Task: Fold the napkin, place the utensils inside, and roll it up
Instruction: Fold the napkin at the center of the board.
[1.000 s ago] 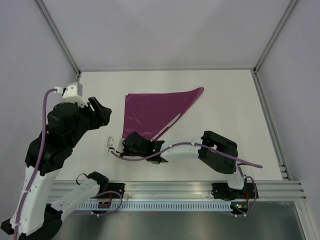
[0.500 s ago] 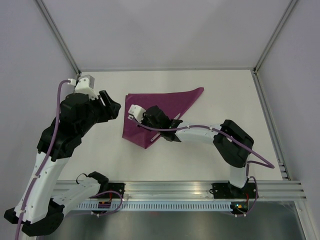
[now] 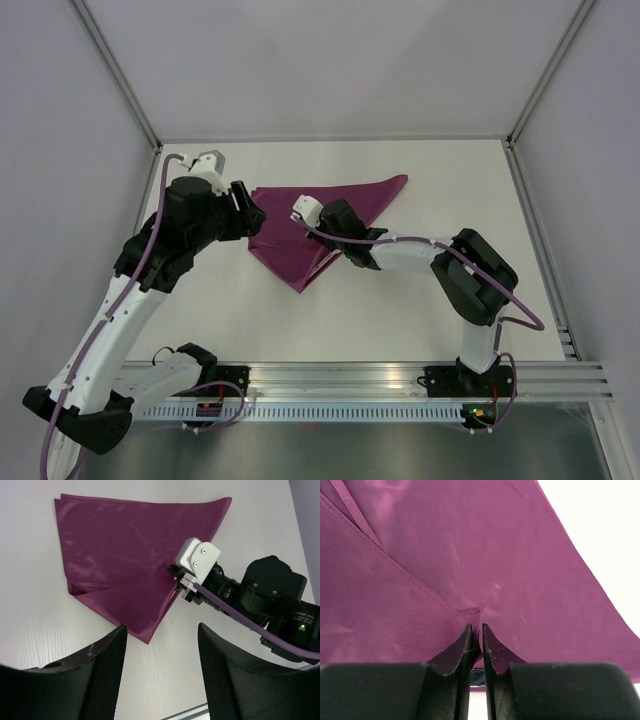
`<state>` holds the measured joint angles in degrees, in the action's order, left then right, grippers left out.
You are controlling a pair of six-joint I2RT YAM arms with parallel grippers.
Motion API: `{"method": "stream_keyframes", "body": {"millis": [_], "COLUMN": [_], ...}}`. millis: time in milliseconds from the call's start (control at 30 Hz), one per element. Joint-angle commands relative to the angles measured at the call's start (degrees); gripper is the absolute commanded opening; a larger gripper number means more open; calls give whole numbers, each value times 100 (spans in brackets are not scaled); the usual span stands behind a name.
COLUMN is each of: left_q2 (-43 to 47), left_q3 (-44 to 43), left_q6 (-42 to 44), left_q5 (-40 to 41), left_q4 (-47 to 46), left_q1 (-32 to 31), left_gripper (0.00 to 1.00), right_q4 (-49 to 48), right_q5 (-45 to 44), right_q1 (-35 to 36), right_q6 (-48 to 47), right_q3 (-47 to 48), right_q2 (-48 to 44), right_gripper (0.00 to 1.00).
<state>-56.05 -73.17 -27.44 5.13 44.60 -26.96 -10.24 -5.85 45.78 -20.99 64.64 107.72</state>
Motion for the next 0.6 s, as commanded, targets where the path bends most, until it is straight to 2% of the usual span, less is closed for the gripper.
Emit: {"method": "stream_keyframes", "body": {"millis": [0,567], "left_q2": [-81,-758], "left_q3": [223,1094], "left_q6": [99,-95], "left_q5": [-380,-926], "left_q4": [-531,-1489], "left_q1": [15,15], "left_gripper": [63,63], "right_q4": [-198,-347], "right_q5": [-13,-75], "right_q1": [-122,-509], "right_q6": [-10,16], "right_q3": [-101,-391], "right_q2": [-234,-278], "right_gripper": [18,18]}}
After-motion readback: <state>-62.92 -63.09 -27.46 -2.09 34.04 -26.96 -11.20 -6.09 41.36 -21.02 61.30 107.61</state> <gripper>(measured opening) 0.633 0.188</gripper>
